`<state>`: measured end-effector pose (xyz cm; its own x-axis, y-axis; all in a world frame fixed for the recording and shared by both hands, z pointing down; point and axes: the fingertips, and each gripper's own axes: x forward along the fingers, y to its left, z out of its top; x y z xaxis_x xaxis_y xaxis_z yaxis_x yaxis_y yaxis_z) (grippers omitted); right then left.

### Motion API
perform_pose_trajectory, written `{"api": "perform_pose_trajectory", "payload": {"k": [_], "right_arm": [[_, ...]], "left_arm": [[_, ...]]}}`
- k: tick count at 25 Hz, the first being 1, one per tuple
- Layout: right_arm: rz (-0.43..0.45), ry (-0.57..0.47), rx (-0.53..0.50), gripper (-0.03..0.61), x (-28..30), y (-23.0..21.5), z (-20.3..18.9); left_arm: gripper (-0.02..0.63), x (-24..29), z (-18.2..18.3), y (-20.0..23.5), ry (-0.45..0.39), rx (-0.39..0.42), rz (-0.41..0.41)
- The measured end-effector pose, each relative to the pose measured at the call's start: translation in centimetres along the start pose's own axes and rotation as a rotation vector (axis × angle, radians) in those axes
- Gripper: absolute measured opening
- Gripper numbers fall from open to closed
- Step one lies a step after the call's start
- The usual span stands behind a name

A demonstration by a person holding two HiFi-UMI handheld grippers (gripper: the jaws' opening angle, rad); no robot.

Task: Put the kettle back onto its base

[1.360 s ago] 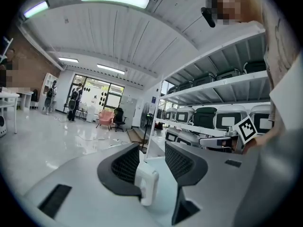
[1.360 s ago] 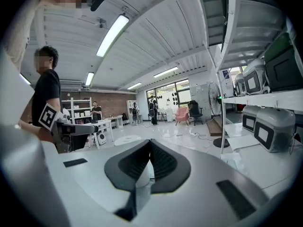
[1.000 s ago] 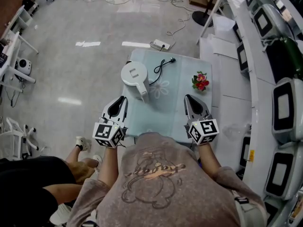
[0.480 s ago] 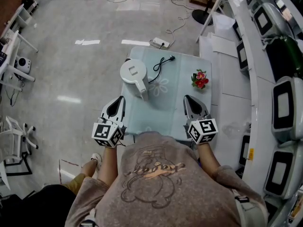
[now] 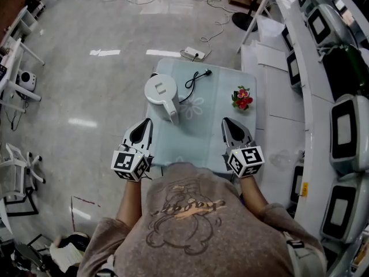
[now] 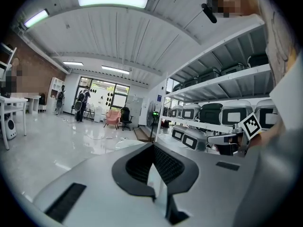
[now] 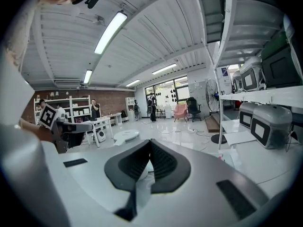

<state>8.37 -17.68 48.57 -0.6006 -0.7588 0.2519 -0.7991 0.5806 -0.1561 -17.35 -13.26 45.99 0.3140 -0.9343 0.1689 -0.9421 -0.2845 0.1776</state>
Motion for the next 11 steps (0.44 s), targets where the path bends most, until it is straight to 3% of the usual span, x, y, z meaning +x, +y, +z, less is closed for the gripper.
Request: {"api": "perform_pose_trajectory", "payload": {"k": [11], "right_arm": [[0.014,0.0,-0.007,-0.002,0.7,0.0,0.3]], "left_arm": [[0.021,0.3,-0.1,1.1,-0.005,-0.025,0.002]]}}
